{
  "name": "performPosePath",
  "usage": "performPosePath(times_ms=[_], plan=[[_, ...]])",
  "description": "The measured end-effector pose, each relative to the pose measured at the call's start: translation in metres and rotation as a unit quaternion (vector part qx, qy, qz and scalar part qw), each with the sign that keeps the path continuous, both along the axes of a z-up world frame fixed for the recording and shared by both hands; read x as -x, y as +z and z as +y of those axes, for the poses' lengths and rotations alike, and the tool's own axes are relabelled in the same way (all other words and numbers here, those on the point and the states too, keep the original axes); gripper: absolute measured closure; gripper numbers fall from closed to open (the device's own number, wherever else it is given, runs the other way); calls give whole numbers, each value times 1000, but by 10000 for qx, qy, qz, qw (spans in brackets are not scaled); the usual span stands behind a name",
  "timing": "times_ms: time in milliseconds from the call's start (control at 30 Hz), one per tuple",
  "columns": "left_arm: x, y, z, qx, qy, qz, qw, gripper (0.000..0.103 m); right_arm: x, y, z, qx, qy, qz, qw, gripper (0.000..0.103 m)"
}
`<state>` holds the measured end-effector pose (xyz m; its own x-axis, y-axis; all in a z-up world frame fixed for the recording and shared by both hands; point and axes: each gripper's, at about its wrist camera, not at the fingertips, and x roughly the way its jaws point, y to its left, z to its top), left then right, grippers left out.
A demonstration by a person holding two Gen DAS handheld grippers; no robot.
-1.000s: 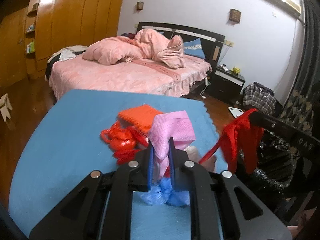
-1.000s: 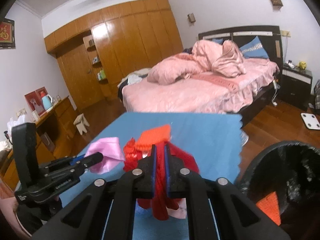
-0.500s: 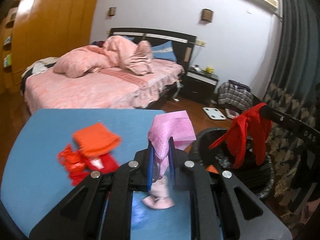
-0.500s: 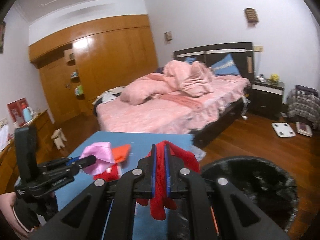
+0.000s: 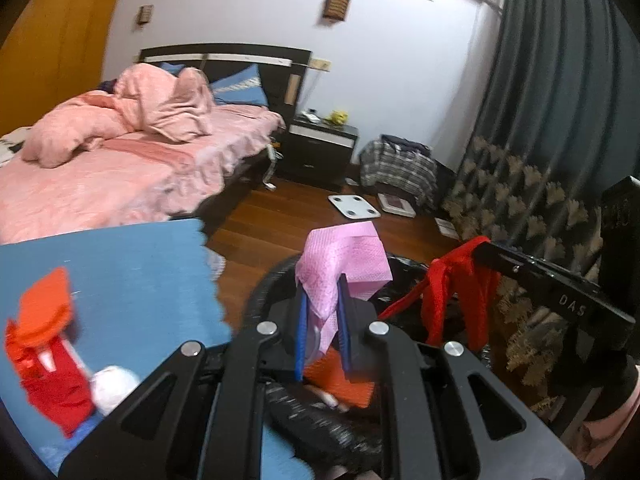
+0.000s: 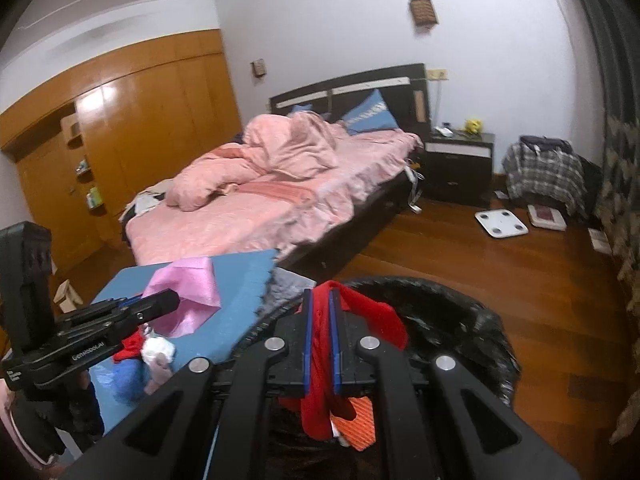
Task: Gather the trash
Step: 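Drop the red cloth and pink mask into the bin by opening both tools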
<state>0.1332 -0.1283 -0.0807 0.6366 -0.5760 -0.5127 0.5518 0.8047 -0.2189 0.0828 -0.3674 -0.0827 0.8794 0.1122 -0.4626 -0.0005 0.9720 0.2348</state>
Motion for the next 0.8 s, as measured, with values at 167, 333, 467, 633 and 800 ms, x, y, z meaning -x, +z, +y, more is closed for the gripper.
performPosePath(times_ms=[167, 333, 467, 633, 800], plan=[[-9, -15, -33, -61, -283, 161, 9995, 87, 3, -15, -23, -80, -214, 121, 9997, 96], [-15, -28, -40, 28, -341, 396, 9986, 46, 6, -25, -37, -93, -485, 210, 9986, 78], [-11, -26, -33, -18, -266, 318, 9991, 38, 11, -27, -41, -73, -617, 157, 9979, 54], [-3, -12, -4, -148, 81, -47, 9998, 25, 17, -23, -32, -30, -774, 5, 9970, 13], [3, -2, 40, -238, 578, -262, 9977, 17, 14, -16, -12, -106, -625, -74, 9980, 7]])
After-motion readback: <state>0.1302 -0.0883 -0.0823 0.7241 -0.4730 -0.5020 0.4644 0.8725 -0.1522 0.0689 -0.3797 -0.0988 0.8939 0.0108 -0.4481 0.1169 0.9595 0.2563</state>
